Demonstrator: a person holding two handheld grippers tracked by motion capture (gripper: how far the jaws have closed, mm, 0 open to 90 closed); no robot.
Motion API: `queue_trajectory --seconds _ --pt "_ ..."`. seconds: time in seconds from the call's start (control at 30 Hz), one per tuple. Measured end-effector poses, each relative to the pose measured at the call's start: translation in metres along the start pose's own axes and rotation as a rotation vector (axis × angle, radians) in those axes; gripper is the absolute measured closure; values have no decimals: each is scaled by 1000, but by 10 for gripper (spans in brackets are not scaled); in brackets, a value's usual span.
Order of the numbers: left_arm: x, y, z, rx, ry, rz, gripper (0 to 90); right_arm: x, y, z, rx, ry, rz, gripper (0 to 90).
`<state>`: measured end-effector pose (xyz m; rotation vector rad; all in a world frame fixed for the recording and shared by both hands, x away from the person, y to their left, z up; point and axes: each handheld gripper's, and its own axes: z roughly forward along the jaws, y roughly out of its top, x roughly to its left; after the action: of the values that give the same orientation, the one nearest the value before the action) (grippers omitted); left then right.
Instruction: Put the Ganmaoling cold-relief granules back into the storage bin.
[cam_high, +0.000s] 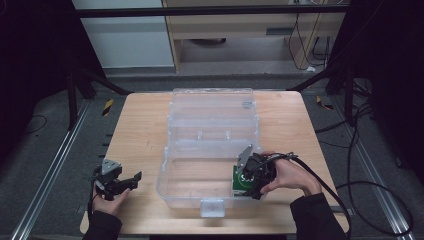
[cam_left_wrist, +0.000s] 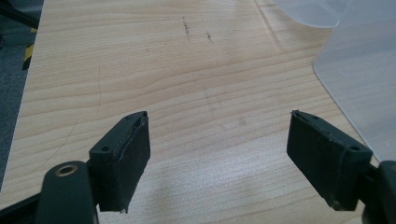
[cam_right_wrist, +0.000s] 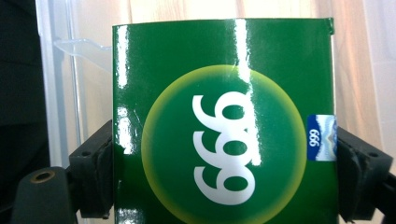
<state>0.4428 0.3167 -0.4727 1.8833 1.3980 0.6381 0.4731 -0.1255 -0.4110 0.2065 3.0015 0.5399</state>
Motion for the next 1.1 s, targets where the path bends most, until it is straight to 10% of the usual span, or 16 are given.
queue_trajectory --seconds 0.43,1.1 --pt "0 0 0 -1 1 -2 208 0 -5 -30 -77 -60 66 97" --pt "-1 0 0 1 4 -1 220 24 -86 -68 -418 -362 440 24"
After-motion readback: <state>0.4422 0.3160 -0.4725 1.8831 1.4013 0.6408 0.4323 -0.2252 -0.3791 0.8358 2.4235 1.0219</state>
